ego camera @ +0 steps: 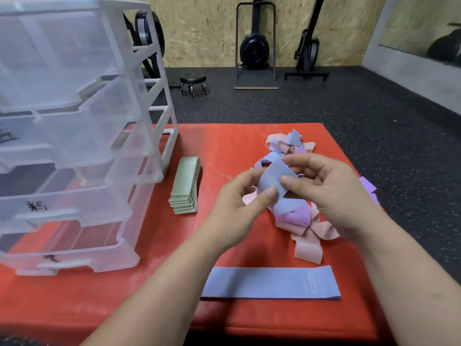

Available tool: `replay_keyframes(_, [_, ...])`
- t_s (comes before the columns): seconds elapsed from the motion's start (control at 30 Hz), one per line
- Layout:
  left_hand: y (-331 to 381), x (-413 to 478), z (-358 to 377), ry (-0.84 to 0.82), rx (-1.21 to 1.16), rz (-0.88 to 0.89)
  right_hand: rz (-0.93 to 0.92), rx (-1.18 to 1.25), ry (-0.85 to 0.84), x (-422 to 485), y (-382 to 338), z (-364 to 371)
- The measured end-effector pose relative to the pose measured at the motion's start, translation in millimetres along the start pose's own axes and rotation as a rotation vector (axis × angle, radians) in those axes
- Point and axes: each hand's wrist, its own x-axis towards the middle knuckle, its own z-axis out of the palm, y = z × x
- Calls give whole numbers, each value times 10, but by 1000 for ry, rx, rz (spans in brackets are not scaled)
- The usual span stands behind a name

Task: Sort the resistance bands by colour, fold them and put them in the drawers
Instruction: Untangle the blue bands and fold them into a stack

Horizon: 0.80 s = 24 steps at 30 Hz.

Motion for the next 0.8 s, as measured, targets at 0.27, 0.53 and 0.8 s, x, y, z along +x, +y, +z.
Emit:
replay_keyframes(0.27, [-245,-34,-251,-147,186,-84,-108,71,212,43,-22,47])
replay_keyframes(0.53, [-467,-21,-615,-2,377,-179,16,-207,465,116,348,-377])
replay_keyframes(0.8, [-560,-160,-884,56,441,-381,254,-219,492,66,635,-551])
